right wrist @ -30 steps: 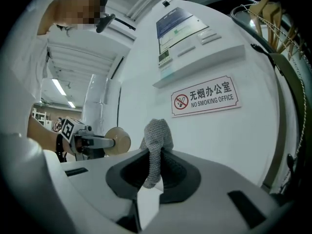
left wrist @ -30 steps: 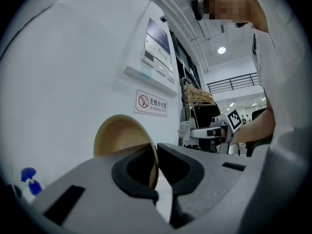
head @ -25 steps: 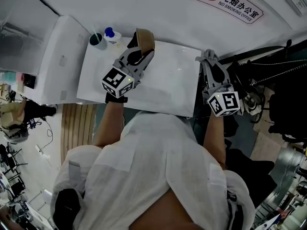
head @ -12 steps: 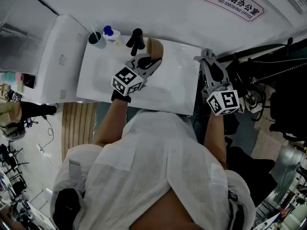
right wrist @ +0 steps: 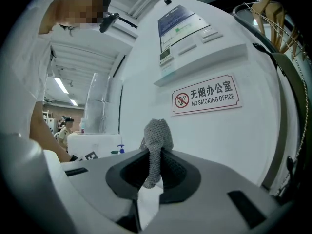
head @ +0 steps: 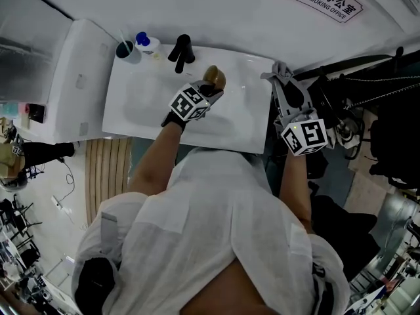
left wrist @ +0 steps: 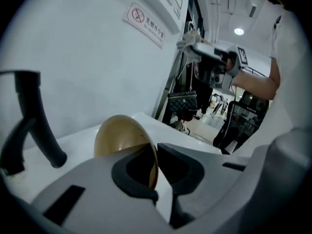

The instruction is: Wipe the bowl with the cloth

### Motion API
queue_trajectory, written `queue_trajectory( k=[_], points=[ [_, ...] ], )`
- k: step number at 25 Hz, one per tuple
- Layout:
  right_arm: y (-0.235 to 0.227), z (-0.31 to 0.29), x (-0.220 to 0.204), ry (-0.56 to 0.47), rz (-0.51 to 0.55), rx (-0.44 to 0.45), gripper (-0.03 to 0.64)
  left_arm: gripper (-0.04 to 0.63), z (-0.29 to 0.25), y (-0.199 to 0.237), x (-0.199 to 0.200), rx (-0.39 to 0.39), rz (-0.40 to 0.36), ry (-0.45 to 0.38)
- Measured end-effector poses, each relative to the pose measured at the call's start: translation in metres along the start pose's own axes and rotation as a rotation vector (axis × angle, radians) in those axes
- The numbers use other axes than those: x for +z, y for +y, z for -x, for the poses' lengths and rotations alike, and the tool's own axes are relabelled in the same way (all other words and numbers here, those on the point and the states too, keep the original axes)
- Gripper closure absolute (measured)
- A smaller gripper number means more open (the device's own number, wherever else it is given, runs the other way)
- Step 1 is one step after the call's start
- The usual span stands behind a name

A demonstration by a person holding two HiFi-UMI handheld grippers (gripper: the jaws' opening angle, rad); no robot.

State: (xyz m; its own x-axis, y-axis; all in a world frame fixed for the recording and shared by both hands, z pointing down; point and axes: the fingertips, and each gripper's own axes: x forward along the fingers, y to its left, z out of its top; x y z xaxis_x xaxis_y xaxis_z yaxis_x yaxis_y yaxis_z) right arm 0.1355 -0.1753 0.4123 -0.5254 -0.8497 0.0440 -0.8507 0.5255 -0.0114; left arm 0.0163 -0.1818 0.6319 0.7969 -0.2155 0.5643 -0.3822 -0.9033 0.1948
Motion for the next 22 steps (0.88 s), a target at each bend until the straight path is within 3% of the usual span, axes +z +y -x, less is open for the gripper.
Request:
queue_trajectory(
  k=[5, 9, 13, 17, 20, 22],
  points=[
    [0.0, 0.003, -0.004, 0.011, 0.0, -0.001, 0.558, 0.566, -0.035, -0.015, -0.057, -0.066, 0.023, 0.204],
    [0.0, 0.008, -0.005, 0.017, -0.003, -0.005, 0.558, 0.566, -0.049, -0.031, -0.09, -0.112, 0.049, 0.31],
    [-0.001, 0.011, -0.007, 0.023, -0.003, -0.005, 0.558, 0.566, -0.054, -0.043, -0.104, -0.132, 0.024, 0.404],
    [-0.004, 0.013, -0.009, 0.028, -0.005, -0.006, 0.558, 0.555, -0.058, -0.046, -0.109, -0.138, 0.065, 0.421],
    [-0.004, 0.011, -0.009, 0.027, -0.005, -0.006, 0.558, 0.486, -0.057, -0.047, -0.108, -0.152, 0.089, 0.41],
    [-0.004, 0.01, -0.009, 0.026, -0.005, -0.002, 0.558, 0.479, -0.055, -0.047, -0.106, -0.155, 0.092, 0.395]
  ],
)
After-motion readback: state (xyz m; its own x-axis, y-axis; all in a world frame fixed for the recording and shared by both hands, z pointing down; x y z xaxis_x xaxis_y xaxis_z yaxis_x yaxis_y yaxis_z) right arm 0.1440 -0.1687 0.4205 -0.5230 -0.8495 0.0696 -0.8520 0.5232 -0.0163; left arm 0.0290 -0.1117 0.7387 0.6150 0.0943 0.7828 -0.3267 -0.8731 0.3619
